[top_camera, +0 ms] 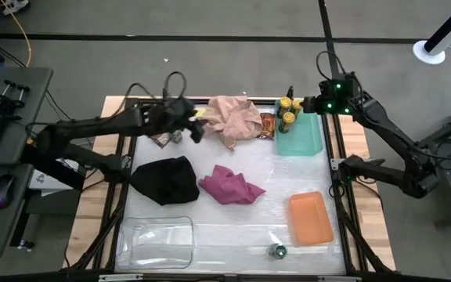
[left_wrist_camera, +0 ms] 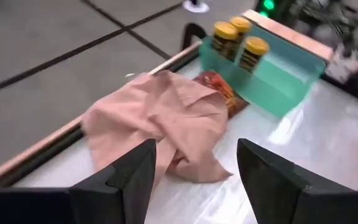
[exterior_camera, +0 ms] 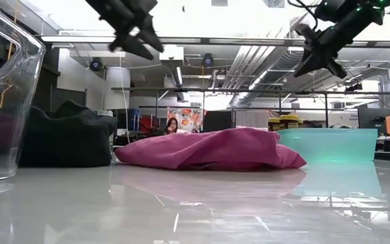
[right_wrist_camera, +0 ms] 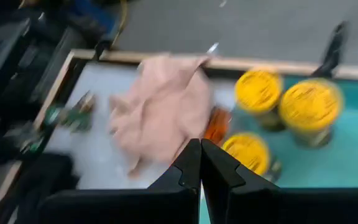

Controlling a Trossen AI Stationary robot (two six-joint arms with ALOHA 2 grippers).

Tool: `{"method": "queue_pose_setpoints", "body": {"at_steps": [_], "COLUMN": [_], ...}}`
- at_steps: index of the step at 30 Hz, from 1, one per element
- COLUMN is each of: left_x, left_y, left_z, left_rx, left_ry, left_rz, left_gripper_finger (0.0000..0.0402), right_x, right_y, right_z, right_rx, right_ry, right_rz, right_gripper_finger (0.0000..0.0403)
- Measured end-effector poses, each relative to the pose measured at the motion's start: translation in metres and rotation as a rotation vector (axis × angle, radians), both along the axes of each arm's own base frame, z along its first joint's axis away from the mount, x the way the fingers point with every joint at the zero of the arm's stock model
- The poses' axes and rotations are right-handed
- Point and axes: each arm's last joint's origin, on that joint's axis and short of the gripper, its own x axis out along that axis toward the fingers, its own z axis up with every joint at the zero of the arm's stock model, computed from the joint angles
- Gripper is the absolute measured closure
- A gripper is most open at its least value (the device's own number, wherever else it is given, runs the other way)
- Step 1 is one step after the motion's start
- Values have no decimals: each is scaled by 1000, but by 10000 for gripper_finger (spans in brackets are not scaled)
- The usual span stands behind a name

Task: Sort spices by type
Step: Put the top green seasoning bottle into the transparent bin

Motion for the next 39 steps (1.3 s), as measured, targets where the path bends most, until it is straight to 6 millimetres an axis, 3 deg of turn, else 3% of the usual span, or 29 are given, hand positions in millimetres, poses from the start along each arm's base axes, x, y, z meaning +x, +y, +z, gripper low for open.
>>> {"method": "queue_pose_setpoints", "body": {"at_steps": [4,9,14,18,24,39], "left_x": [-18,-22,-20,-20,-21,-26], "left_y": [-8,-9,-8,-8,-8,-10], "left_z": [8,13,11,11,9,2], "left_rx": [-30,-9,17,29,35,15], "left_ry": [-53,-86,-54,-43,-3,89], "left_rz": [72,102,88,78,64,63], "left_gripper_finger": [199,199,199,200,200,200], "right_x": [8,23,44,52,63,86], "right_y": [15,26,22,13,5,-12], "right_z": [-15,-39,-63,-79,-103,-120], "right_rx": [132,171,160,95,168,-22], "right_ry": [110,288,349,519,607,650], "right_rz": [101,140,135,78,122,142], "right_gripper_finger": [403,403,403,403,403,403]}}
